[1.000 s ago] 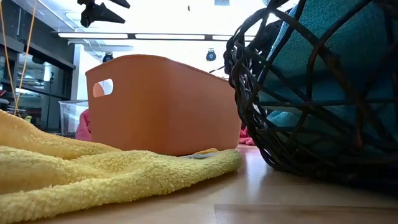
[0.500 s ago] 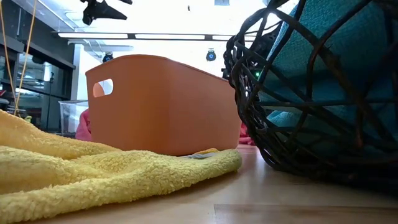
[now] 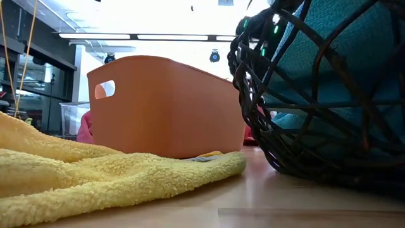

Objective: Sort microfiber towel by color & place in baskets
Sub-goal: Put the pink towel into the transparent bin

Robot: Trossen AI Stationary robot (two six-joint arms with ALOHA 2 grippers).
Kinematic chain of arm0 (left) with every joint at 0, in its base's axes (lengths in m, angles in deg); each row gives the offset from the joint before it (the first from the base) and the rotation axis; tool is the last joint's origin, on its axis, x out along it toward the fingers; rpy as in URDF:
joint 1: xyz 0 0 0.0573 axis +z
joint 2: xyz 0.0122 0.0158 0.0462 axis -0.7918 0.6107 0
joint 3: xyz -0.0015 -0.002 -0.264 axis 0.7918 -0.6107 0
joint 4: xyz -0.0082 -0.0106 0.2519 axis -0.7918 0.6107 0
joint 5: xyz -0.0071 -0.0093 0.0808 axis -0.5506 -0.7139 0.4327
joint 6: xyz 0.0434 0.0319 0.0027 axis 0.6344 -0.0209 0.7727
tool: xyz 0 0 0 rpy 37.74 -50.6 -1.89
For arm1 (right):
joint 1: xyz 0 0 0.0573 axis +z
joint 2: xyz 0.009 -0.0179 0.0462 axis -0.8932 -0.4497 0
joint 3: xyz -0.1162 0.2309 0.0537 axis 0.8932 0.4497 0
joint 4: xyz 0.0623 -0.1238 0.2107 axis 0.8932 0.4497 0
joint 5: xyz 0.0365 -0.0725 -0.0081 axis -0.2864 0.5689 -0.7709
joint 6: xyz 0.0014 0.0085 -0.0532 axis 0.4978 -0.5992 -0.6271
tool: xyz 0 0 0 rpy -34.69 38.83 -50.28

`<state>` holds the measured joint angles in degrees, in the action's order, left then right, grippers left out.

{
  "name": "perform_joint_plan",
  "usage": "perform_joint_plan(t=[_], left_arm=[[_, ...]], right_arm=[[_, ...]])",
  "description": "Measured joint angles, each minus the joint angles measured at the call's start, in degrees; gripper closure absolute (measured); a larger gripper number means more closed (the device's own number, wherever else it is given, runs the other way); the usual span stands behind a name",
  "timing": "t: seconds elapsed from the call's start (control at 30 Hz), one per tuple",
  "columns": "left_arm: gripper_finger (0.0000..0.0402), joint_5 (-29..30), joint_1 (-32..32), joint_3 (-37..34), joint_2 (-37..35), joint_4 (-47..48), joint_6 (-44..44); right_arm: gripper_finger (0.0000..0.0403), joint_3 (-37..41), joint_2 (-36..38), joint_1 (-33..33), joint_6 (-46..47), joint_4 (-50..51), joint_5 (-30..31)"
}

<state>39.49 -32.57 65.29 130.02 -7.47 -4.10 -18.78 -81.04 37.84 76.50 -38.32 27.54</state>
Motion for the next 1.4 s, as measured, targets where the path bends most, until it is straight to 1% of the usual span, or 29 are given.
perform_joint_plan(t=[0.07, 0.13, 0.2, 0.27, 0.37, 0.47, 0.57, 0.67, 0.8, 0.9, 1.0, 1.1, 1.27, 1.4], left_arm=[[0.0174, -0.71, 0.00, 0.00, -0.03, -4.46, 1.24], [0.0174, -1.66, 0.00, 0.00, -0.03, -9.40, 1.57], [0.0174, -3.06, 0.00, 0.00, 0.01, -13.62, 1.61], [0.0174, -3.79, 0.00, 0.00, 0.01, -16.71, 1.62], [0.0174, -3.96, -0.01, 0.00, 0.03, -20.90, 1.42], [0.0174, -3.99, -0.01, 0.00, 0.01, -25.73, 0.36], [0.0174, -4.00, 0.00, 0.02, 0.01, -28.06, 0.14], [0.0174, -4.01, 0.00, 0.02, -0.01, -28.25, 0.07], [0.0174, -4.01, 0.00, 0.02, 0.03, -28.32, 0.08], [0.0174, -3.96, 0.00, 0.02, 0.05, -28.33, 0.07], [0.0174, -3.83, 0.00, 0.02, 0.01, -28.38, -1.56], [0.0174, -2.47, -0.02, 0.02, 0.01, -28.38, -3.94], [0.0174, -1.94, 0.00, 0.02, 0.03, -28.36, -4.61], [0.0174, -1.94, 0.00, 0.02, 0.03, -28.33, -5.05]], right_arm=[[0.0400, 0.00, 4.44, 0.55, 0.01, -5.13, -1.64], [0.0402, 0.00, 7.75, 1.22, 0.00, -12.94, -3.82], [0.0402, -0.02, 9.44, 2.28, -0.03, -22.38, -5.59], [0.0402, -0.04, 9.62, 3.59, -0.03, -31.59, -7.29], [0.0402, -0.07, 7.51, 5.73, 0.63, -44.55, -10.92], [0.0402, -0.07, 3.51, 7.61, 2.54, -56.02, -14.91], [0.0402, -2.02, -1.16, 9.02, 5.28, -62.27, -17.63], [0.0403, -7.80, -6.45, 10.20, 5.66, -64.02, -20.22], [0.0403, -19.49, -14.53, 10.74, 3.48, -63.47, -24.33], [0.0403, -28.65, -20.35, 10.19, 1.06, -59.88, -27.42], [0.0403, -36.86, -26.24, 9.67, -2.02, -55.40, -28.31], [0.0403, -43.91, -32.08, 9.28, -2.54, -54.85, -30.57], [0.0403, -53.88, -41.02, 9.25, -1.60, -54.69, -31.50], [0.0403, -57.51, -45.82, 9.25, -1.05, -52.66, -31.34]])
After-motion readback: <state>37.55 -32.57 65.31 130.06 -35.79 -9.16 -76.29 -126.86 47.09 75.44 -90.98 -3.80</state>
